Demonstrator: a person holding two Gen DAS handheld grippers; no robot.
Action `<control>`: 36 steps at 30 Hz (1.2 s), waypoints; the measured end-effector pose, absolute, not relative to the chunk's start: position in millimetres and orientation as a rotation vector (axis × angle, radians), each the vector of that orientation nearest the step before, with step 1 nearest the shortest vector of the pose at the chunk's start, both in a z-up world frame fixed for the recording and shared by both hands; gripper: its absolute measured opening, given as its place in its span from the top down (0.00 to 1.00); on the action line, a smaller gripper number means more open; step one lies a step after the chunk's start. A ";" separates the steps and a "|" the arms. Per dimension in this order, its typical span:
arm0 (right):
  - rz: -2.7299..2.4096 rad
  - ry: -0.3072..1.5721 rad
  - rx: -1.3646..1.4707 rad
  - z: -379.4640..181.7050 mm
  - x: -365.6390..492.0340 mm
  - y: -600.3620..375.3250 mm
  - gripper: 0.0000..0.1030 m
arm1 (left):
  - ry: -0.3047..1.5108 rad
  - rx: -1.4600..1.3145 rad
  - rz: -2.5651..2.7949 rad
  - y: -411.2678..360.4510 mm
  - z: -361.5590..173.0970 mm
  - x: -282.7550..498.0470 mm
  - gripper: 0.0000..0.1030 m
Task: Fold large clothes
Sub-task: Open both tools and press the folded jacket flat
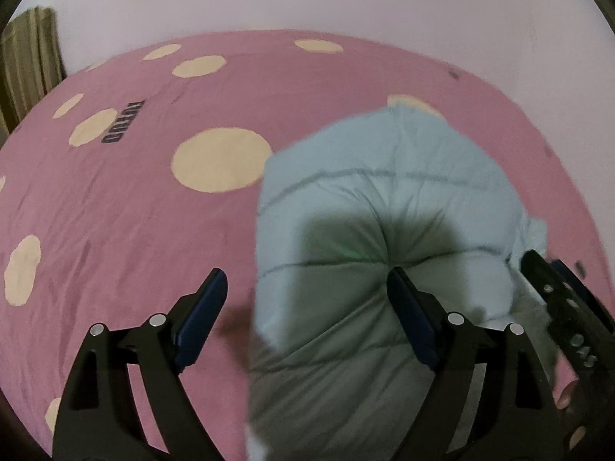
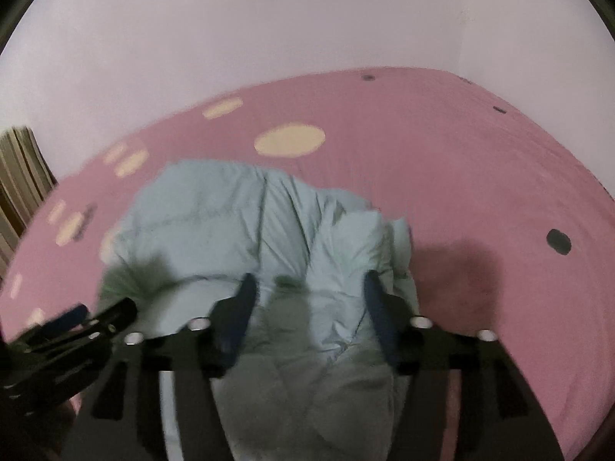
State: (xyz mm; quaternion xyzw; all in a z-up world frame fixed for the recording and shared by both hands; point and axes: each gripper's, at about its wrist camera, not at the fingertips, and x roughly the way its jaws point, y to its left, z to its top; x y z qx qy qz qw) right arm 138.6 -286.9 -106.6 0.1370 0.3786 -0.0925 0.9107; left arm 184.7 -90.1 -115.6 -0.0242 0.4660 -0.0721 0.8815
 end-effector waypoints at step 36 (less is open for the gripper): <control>-0.049 0.798 0.804 -171.9 77.6 -331.4 0.26 | 1.085 -0.723 -0.368 -29.5 -173.5 141.3 0.26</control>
